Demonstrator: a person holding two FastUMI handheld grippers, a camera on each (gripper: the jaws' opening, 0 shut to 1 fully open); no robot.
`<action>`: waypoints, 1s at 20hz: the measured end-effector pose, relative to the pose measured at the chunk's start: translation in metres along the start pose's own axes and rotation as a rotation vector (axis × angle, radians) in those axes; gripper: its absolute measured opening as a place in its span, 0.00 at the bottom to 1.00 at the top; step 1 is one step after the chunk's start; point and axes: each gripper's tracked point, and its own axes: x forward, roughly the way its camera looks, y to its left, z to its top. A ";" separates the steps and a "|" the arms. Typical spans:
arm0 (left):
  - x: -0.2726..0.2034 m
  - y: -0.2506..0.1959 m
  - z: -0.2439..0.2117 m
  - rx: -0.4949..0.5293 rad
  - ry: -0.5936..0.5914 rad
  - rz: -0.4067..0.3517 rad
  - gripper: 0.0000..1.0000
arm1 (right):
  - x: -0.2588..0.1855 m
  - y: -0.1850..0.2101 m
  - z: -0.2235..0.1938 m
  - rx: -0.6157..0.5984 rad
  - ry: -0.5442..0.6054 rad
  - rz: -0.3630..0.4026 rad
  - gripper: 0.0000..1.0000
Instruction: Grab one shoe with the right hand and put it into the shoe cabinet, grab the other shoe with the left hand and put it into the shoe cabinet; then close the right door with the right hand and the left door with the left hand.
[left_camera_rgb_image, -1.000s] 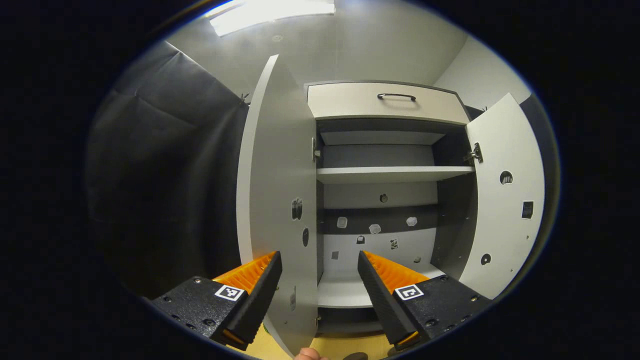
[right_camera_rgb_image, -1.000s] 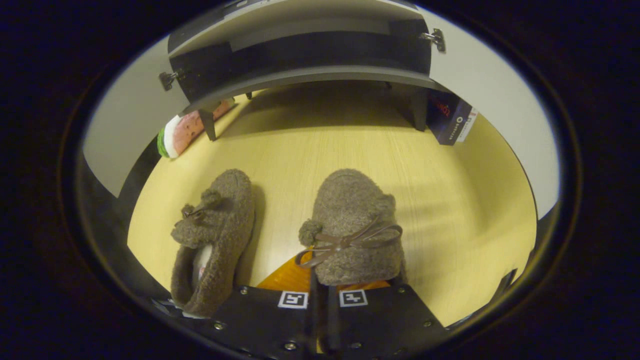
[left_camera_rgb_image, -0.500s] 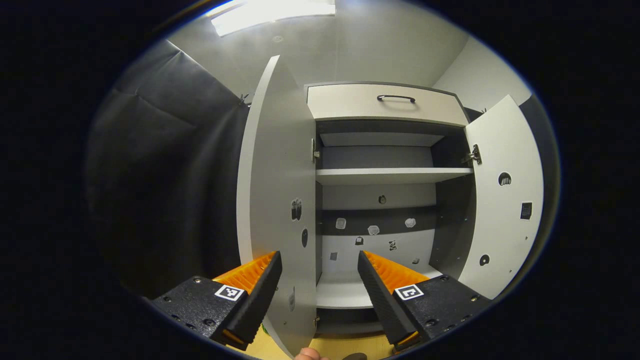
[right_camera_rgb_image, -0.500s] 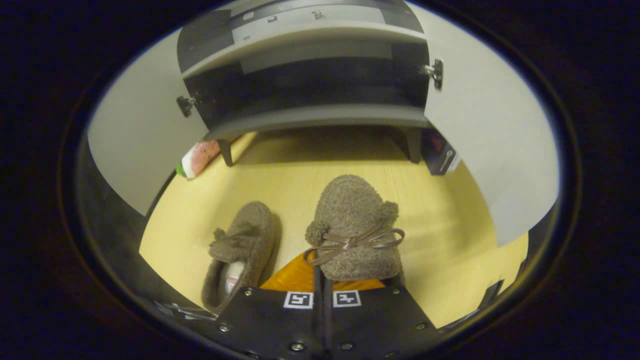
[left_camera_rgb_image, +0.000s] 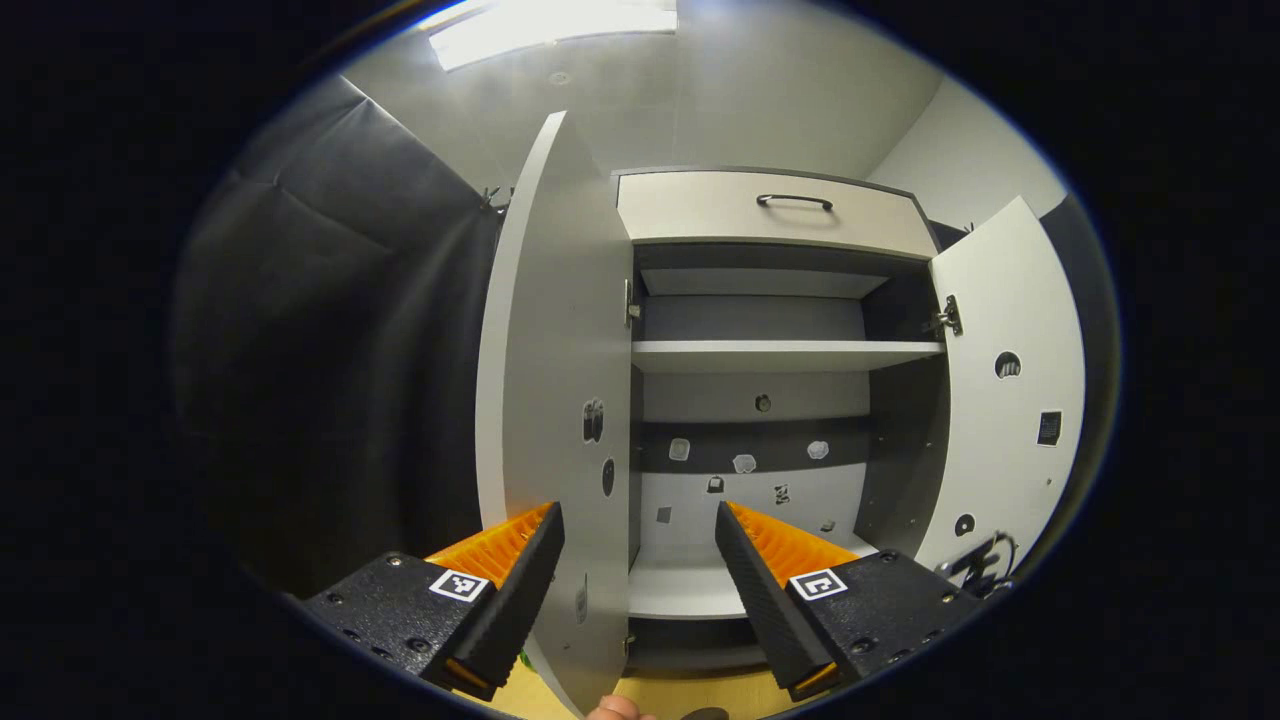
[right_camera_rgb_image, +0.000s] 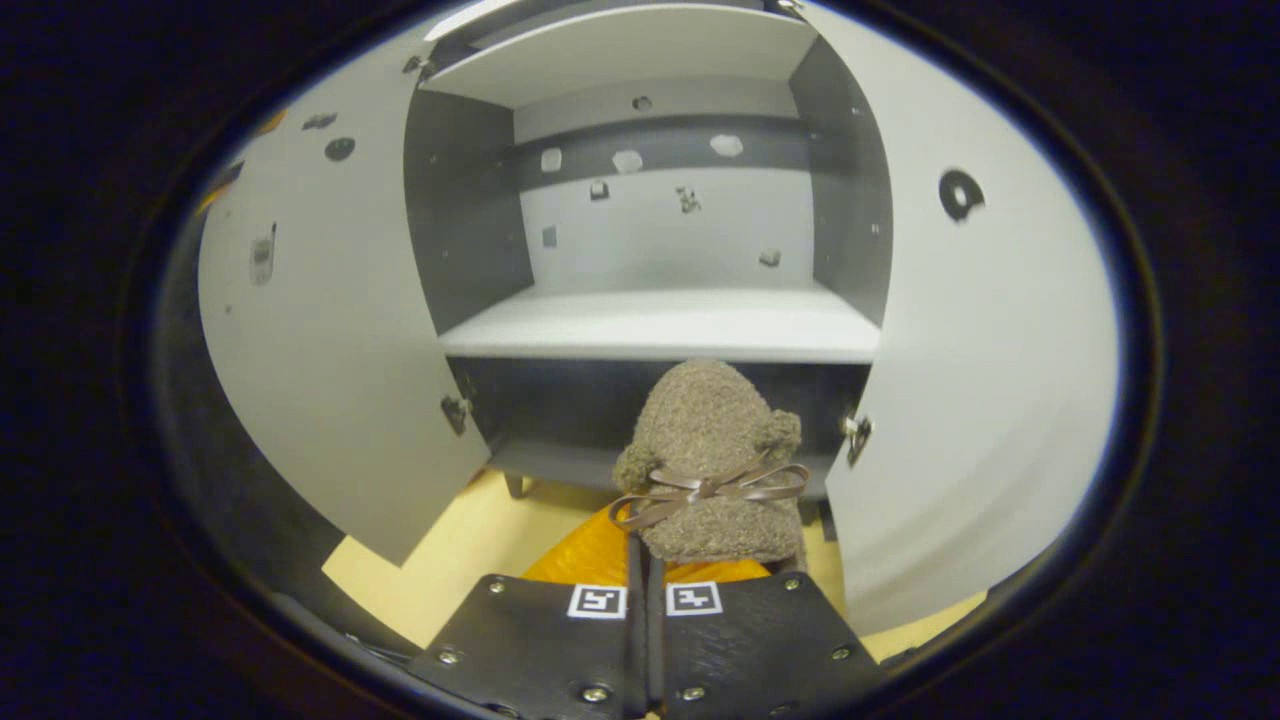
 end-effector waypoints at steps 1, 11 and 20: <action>0.000 0.000 0.000 -0.002 -0.001 0.000 0.92 | 0.001 -0.002 0.020 0.003 -0.029 -0.002 0.00; 0.000 0.000 0.002 -0.003 -0.015 0.005 0.93 | 0.060 -0.019 0.164 -0.022 -0.201 -0.032 0.00; 0.000 0.002 0.002 -0.009 -0.020 0.015 0.93 | 0.155 -0.040 0.175 -0.019 -0.123 -0.073 0.01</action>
